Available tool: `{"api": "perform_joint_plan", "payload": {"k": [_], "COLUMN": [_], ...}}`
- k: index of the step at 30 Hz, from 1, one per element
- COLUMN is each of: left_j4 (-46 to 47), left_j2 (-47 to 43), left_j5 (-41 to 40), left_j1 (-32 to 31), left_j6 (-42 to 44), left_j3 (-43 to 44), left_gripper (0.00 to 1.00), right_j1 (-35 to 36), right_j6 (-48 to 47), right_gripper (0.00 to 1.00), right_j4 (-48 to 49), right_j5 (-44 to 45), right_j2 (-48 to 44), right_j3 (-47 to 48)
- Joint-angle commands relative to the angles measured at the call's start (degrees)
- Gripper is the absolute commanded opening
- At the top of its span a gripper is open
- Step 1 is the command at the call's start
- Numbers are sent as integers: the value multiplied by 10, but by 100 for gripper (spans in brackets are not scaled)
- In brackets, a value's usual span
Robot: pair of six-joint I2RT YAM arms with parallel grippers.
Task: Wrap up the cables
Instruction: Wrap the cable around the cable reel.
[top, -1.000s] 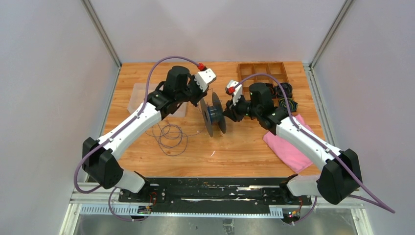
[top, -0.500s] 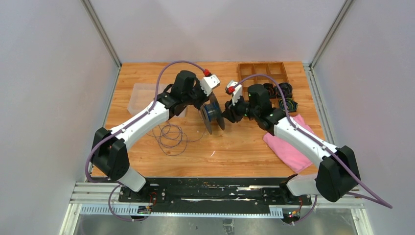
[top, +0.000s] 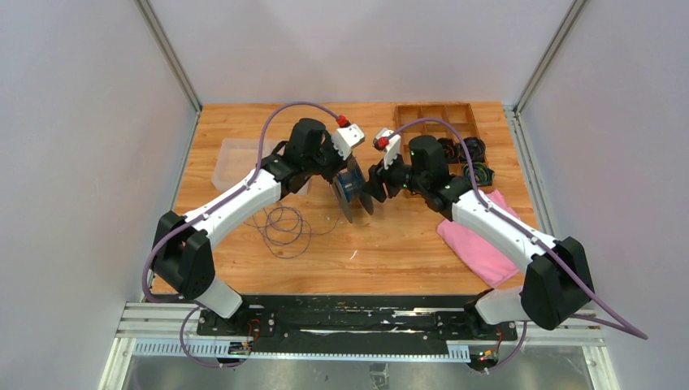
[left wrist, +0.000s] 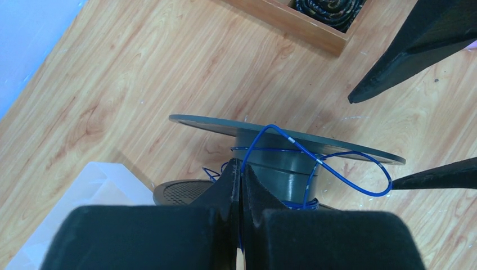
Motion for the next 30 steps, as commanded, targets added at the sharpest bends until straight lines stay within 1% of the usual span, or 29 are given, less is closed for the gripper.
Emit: {"api": "perform_joint_plan", "payload": {"k": [1, 5, 10, 13, 17, 21, 27, 30], "left_j4": [11, 0, -3, -1, -6, -14, -24, -21], "left_j2": [-1, 4, 6, 9, 12, 11, 11, 11], "left_j5": [-4, 0, 3, 2, -14, -31, -27, -32], "left_j1": [-3, -3, -3, -4, -3, -3, -3, -3], "left_j6": [-15, -22, -19, -8, 23, 53, 50, 51], "left_j3": [10, 24, 27, 28, 38, 53, 66, 72], "left_gripper": [0, 0, 0, 0, 0, 0, 0, 0], "right_j1": [13, 24, 54, 56, 57, 62, 64, 64], "right_j6": [23, 17, -24, -28, -38, -49, -52, -53], "right_gripper": [55, 56, 55, 52, 51, 47, 41, 36], "right_j4": [24, 33, 45, 65, 75, 71, 68, 64], "right_j5": [5, 30, 101, 116, 122, 120, 129, 141], "right_j2": [14, 19, 15, 12, 7, 11, 12, 10], "right_j3": [30, 32, 22, 9, 0, -5, -18, -19]}}
